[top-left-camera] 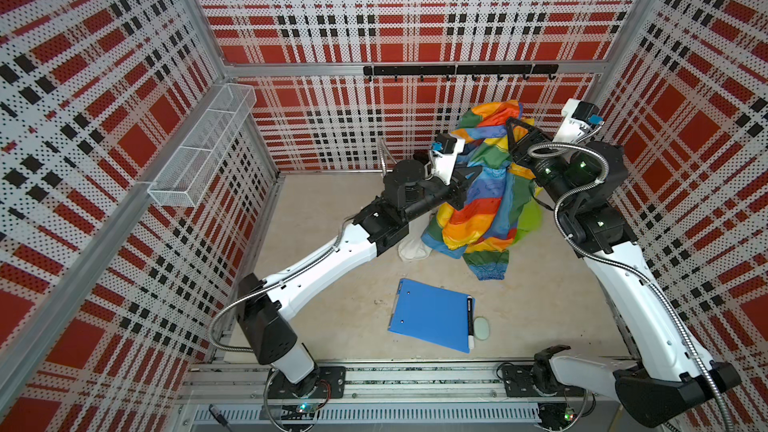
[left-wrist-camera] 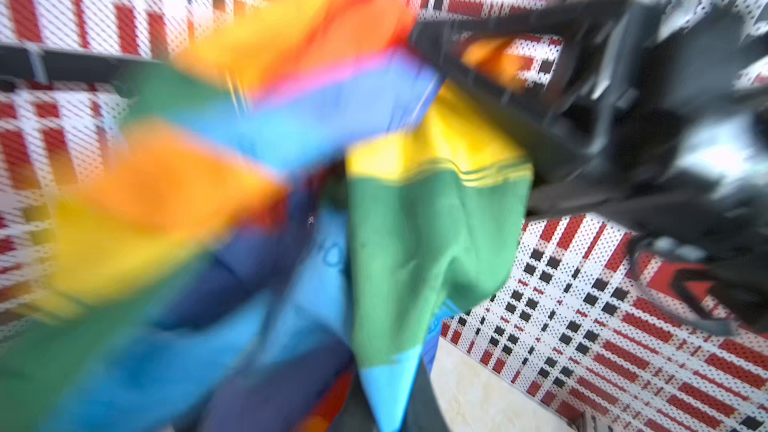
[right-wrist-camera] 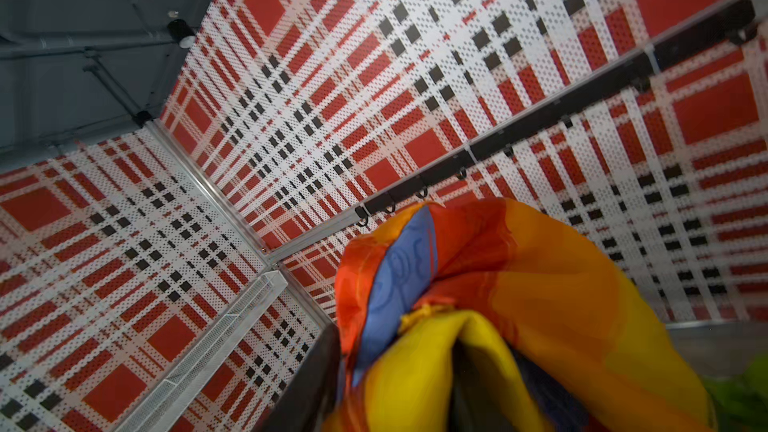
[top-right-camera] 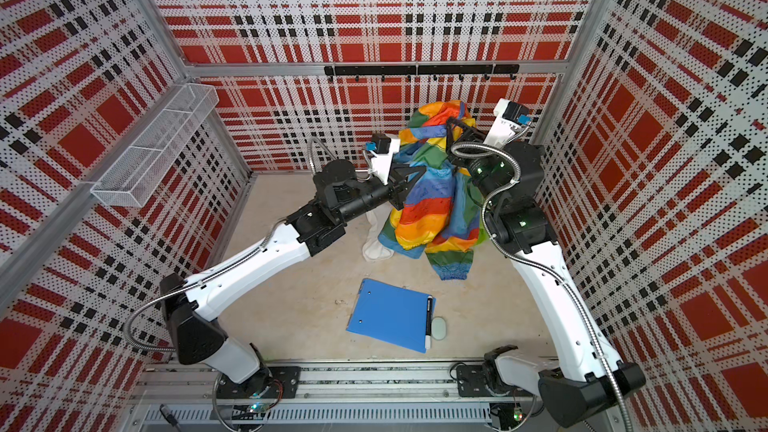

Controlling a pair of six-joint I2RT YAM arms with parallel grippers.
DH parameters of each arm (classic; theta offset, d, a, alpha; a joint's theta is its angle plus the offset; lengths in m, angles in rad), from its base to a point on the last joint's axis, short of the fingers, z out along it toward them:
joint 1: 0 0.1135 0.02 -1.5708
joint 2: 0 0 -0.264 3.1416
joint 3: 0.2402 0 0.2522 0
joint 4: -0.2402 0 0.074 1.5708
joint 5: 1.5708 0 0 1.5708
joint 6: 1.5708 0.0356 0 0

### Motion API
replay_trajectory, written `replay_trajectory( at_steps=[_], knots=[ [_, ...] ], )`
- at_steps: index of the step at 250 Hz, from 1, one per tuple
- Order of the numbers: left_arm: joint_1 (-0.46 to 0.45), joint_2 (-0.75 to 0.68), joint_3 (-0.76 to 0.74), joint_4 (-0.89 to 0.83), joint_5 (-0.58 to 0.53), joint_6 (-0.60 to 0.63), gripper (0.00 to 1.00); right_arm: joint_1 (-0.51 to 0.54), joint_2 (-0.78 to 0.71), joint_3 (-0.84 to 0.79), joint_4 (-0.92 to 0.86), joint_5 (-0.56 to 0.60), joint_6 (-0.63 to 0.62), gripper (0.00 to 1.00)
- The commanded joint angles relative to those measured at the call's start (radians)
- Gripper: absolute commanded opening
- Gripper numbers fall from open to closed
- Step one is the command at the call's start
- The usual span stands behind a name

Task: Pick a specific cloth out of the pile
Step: 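Lift the rainbow cloth with the left gripper while the right gripper releases and withdraws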

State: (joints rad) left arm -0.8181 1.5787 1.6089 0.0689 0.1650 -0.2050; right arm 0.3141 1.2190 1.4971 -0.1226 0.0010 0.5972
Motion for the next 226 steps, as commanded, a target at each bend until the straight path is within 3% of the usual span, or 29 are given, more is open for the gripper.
replay_trajectory(
  at_steps=[1,27,57,108,226],
  knots=[
    [0.068,-0.105,0.039,-0.005,0.044,-0.014,0.0,0.0,-0.026,-0.036,0.021,0.023,-0.043,0.75],
    [0.106,-0.121,0.103,-0.072,0.03,-0.007,0.0,0.0,-0.068,-0.086,0.06,-0.014,-0.056,0.89],
    [0.148,-0.141,0.13,-0.069,0.024,-0.004,0.0,0.0,-0.108,-0.104,0.063,-0.06,-0.093,0.98],
    [0.245,-0.156,0.213,-0.066,0.013,-0.01,0.0,0.0,-0.182,-0.147,0.035,-0.094,-0.144,1.0],
    [0.474,-0.262,0.357,0.097,-0.155,-0.002,0.0,0.0,-0.256,-0.256,-0.024,-0.117,-0.207,1.0]
  ],
)
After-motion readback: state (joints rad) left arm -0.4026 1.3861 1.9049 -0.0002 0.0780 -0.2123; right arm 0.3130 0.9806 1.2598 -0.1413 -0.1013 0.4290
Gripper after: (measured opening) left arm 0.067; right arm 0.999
